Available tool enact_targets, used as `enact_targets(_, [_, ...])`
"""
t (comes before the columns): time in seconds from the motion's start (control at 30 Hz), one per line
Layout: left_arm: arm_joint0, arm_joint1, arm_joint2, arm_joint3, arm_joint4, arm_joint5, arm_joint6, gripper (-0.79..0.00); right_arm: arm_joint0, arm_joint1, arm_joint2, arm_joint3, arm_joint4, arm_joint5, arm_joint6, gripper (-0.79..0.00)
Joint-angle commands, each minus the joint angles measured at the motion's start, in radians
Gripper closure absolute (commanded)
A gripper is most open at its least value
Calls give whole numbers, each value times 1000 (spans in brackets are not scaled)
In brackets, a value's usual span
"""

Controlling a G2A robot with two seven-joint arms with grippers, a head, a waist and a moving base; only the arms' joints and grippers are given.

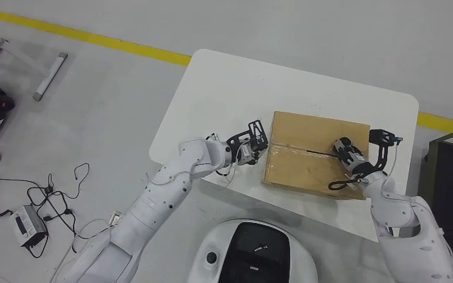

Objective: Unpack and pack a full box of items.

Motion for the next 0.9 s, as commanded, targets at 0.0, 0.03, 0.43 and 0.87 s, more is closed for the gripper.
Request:
enact_targets(0.0, [0, 3, -1, -20, 40, 6, -2, 0, 1, 0, 0, 3, -2, 0, 1, 0])
enact_targets(0.03, [3, 4, 0, -30, 57, 8, 1, 0, 1, 0, 1, 4, -3, 0, 2, 0])
enact_targets(0.43, [21, 16, -5, -111, 148, 7, 31, 0, -3, 0, 20, -17, -1, -5, 8, 0])
enact_targets(0.87, [23, 16, 2, -91, 123, -8, 58, 0, -16, -3, 27, -107, 56, -64, 4, 0])
